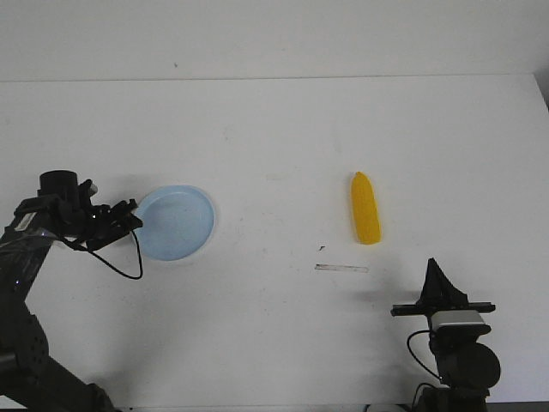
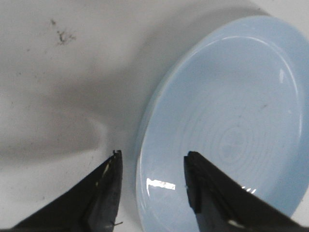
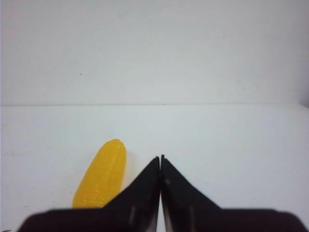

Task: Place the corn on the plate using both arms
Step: 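Push the blue plate with the left gripper toward the corn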

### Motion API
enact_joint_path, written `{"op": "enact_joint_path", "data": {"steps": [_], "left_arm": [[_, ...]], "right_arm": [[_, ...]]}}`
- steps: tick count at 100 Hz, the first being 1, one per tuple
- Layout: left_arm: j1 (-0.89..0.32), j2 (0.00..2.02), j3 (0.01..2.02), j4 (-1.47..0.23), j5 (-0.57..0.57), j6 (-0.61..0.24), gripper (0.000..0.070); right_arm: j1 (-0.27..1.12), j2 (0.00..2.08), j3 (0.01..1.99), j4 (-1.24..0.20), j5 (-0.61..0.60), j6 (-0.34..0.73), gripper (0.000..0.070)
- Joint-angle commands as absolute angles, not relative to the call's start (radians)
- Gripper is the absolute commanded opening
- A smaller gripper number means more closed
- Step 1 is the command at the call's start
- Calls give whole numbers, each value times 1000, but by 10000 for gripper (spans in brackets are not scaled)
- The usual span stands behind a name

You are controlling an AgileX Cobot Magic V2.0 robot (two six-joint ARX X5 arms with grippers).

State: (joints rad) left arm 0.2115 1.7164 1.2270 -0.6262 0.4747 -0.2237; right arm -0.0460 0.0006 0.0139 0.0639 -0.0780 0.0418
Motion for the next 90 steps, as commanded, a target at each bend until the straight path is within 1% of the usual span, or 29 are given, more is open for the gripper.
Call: {"op": "enact_joint_path", "data": {"steps": [1, 22, 48, 68, 71, 73, 77, 78, 79, 80, 90], "left_arm": [[214, 1737, 1228, -626, 479, -210, 258], [213, 1737, 1198, -597, 479, -196, 257], [170, 1737, 1177, -571, 480, -196, 257], [155, 1738, 1177, -574, 479, -196, 236], [155, 1738, 1177, -574, 479, -196, 216], [155, 1738, 1177, -574, 480, -196, 184], [155, 1738, 1177, -574, 479, -196, 82], [155, 1738, 1177, -574, 479, -196, 68], [155, 1738, 1177, -574, 479, -196, 26], [155, 1738, 1177, -574, 479, -196, 0], [155, 1738, 1177, -574, 479, -196, 1]], "right_arm": [[-45, 1, 13, 75, -78, 52, 4], [-45, 1, 13, 75, -78, 52, 4], [-45, 1, 13, 75, -78, 52, 4], [-46, 1, 13, 75, -78, 52, 4], [-46, 1, 13, 75, -78, 52, 4], [-45, 1, 13, 75, -78, 52, 4], [-45, 1, 13, 75, -78, 52, 4], [-45, 1, 13, 75, -78, 52, 4], [-45, 1, 13, 75, -78, 52, 4], [-45, 1, 13, 75, -78, 52, 4], [-45, 1, 13, 75, -78, 52, 4]]}}
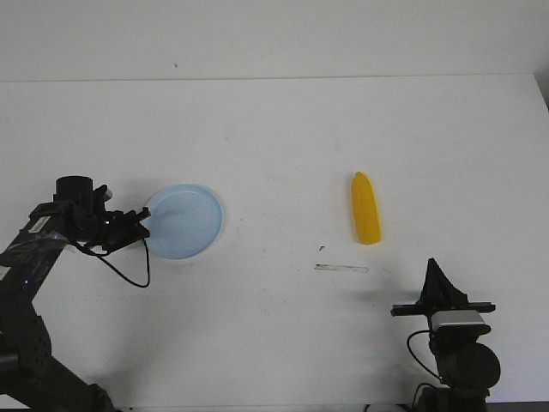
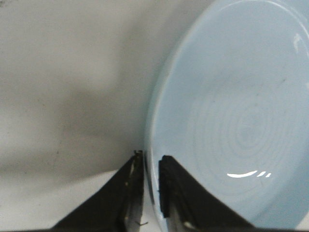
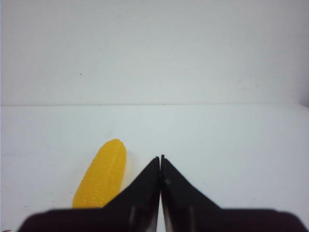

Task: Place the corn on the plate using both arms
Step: 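Push the blue plate with the left gripper toward the corn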

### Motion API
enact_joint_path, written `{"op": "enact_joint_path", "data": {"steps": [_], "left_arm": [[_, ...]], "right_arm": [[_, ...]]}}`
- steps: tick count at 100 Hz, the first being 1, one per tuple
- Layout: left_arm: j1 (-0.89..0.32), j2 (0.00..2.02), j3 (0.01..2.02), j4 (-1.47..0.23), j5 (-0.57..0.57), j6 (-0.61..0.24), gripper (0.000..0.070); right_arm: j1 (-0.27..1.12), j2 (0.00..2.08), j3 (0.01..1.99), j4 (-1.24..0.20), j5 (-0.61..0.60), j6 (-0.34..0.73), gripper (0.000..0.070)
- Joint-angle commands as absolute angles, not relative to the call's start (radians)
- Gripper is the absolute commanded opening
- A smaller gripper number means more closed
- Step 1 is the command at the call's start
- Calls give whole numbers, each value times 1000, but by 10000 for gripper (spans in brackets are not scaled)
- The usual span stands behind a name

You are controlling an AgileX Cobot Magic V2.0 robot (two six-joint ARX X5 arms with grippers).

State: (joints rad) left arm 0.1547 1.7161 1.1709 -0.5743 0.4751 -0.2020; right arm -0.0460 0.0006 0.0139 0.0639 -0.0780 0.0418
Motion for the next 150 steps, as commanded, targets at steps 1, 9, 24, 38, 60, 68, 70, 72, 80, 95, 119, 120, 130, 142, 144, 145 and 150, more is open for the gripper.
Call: {"op": "enact_joint_path", "data": {"steps": [1, 9, 24, 38, 60, 68, 70, 72, 80, 95, 119, 120, 130, 142, 144, 145, 150], "left_arm": [[155, 1738, 1177, -574, 479, -196, 1], [155, 1738, 1177, -574, 480, -196, 1], [130, 1709, 1177, -585, 491, -213, 1], [86, 1661, 1177, -580, 507, -263, 1], [-43, 1621, 1177, -580, 508, -308, 1], [-107, 1622, 1177, -578, 508, -308, 1], [-122, 1622, 1177, -574, 508, -309, 1], [-137, 1622, 1177, -569, 508, -309, 1], [-196, 1623, 1177, -544, 507, -326, 1], [-292, 1626, 1177, -500, 491, -375, 1], [-382, 1651, 1177, -470, 393, -410, 1], [-384, 1652, 1177, -471, 393, -410, 1], [-394, 1665, 1177, -463, 388, -410, 1], [-395, 1679, 1177, -462, 388, -409, 2], [-395, 1681, 1177, -462, 388, -409, 3], [-395, 1682, 1177, -462, 388, -409, 3], [-395, 1686, 1177, -462, 388, -409, 4]], "right_arm": [[-46, 1, 13, 75, -78, 52, 4], [-46, 1, 13, 75, -78, 52, 4], [-46, 1, 13, 75, -78, 52, 4], [-45, 1, 13, 75, -78, 52, 4], [-45, 1, 13, 75, -78, 52, 4], [-45, 1, 13, 75, -78, 52, 4], [-45, 1, 13, 75, -78, 52, 4], [-46, 1, 13, 75, -78, 52, 4], [-45, 1, 13, 75, -78, 52, 4], [-45, 1, 13, 75, -78, 52, 4], [-45, 1, 13, 75, -78, 52, 4], [-45, 1, 13, 75, -78, 52, 4], [-45, 1, 13, 75, -78, 52, 4], [-45, 1, 13, 75, -78, 52, 4], [-46, 1, 13, 75, -78, 52, 4], [-45, 1, 13, 75, -78, 52, 4], [-45, 1, 13, 75, -78, 52, 4]]}}
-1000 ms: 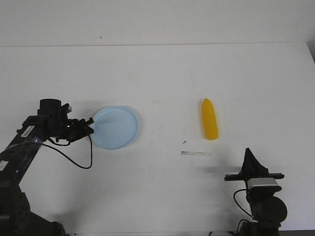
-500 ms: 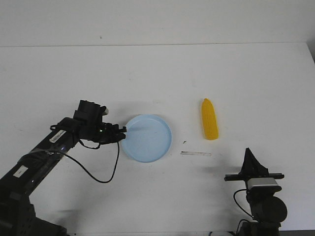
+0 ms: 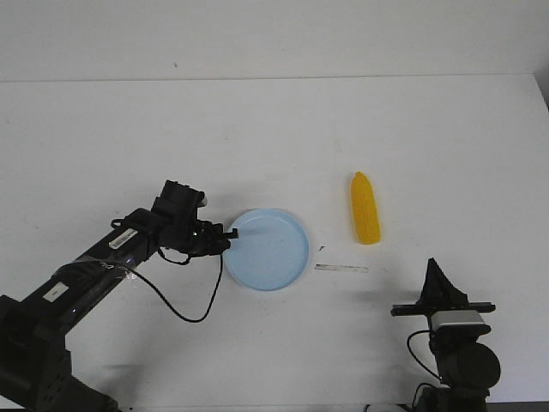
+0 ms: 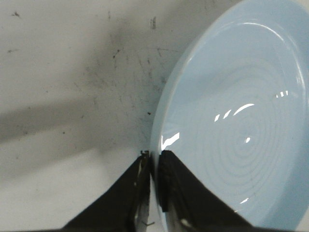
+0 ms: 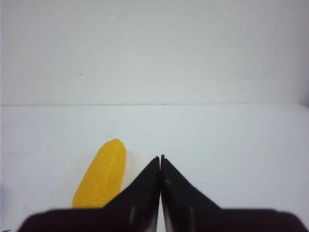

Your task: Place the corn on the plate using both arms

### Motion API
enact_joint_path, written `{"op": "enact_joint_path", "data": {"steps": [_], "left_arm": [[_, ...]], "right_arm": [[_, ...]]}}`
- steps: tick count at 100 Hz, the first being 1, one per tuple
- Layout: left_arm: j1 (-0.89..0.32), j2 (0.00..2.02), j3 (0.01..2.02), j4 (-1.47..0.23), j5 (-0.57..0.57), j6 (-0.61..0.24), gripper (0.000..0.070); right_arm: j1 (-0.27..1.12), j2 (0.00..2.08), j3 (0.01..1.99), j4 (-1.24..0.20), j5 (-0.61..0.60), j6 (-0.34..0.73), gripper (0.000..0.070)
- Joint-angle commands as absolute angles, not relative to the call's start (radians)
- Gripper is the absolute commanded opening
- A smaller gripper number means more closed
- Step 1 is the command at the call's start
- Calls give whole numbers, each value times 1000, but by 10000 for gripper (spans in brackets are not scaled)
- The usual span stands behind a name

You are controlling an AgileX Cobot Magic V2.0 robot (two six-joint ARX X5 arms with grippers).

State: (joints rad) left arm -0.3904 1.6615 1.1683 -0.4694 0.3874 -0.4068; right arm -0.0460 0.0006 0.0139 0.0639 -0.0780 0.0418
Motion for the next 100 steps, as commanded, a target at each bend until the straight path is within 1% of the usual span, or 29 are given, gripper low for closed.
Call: {"op": "enact_joint_path", "data": {"steps": [1, 6, 12, 17, 33, 37, 44, 68, 87, 94, 100], "left_arm": [[-395, 1687, 1177, -462, 388, -409, 4], [-395, 1689, 1177, -462, 388, -408, 21], [-395, 1694, 1177, -461, 388, -405, 89], [-395, 1698, 1177, -461, 388, -405, 121], [-400, 1703, 1177, -461, 388, -404, 144], [-400, 1700, 1177, -462, 388, -403, 176], [-400, 1689, 1177, -461, 388, -393, 210], [-383, 1594, 1177, -451, 356, -356, 207], [-331, 1494, 1177, -389, 230, -345, 199], [-302, 1452, 1177, -358, 194, -313, 182], [-280, 1422, 1177, -332, 175, -260, 130]], "right_arm": [[-45, 1, 13, 75, -78, 52, 4], [-45, 1, 13, 75, -78, 52, 4], [-45, 1, 13, 75, -78, 52, 4], [-46, 1, 13, 75, -78, 52, 4], [-46, 1, 13, 75, -78, 52, 4], [-45, 1, 13, 75, -78, 52, 4], [-45, 1, 13, 75, -78, 52, 4], [-46, 1, 13, 75, -78, 52, 4], [-45, 1, 13, 75, -78, 52, 4], [-45, 1, 13, 75, -78, 52, 4], [-46, 1, 13, 75, -78, 52, 4]]}}
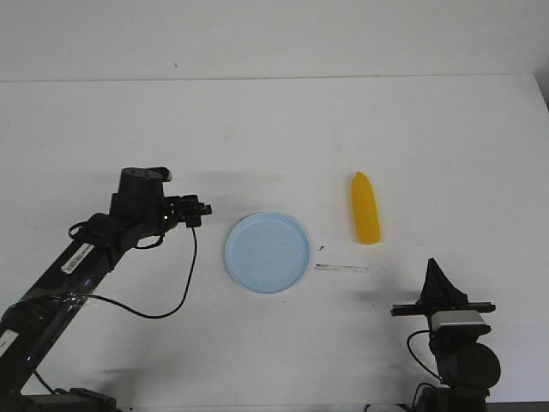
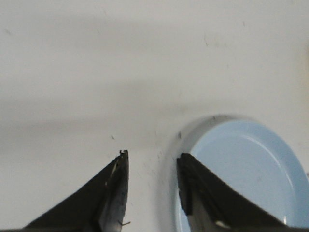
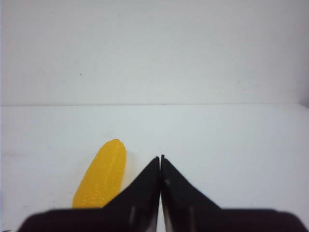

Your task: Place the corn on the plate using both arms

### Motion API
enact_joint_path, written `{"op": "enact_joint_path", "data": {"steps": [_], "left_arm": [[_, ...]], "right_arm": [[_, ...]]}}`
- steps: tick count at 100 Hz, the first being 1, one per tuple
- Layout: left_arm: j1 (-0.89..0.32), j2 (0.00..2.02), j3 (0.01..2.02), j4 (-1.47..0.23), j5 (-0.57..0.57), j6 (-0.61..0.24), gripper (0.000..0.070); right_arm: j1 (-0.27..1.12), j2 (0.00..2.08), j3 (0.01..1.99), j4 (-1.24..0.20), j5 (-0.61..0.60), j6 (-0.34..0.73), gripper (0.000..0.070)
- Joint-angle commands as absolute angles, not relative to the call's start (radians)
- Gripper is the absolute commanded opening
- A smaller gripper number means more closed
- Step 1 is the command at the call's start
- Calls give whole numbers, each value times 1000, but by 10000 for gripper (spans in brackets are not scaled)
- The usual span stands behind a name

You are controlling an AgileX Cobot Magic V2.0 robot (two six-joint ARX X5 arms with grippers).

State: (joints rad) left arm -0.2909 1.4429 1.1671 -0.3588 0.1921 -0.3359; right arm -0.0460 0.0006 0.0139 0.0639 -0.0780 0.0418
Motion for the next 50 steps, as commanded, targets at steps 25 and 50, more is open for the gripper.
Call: {"op": "enact_joint_path", "data": {"steps": [25, 50], "left_arm": [[-213, 1295, 1173, -239, 96, 99, 75], [-139, 1124, 1016, -56, 96, 100, 0]], "right_arm": [[-46, 1, 13, 75, -78, 52, 4], [-46, 1, 13, 75, -78, 52, 4]]}}
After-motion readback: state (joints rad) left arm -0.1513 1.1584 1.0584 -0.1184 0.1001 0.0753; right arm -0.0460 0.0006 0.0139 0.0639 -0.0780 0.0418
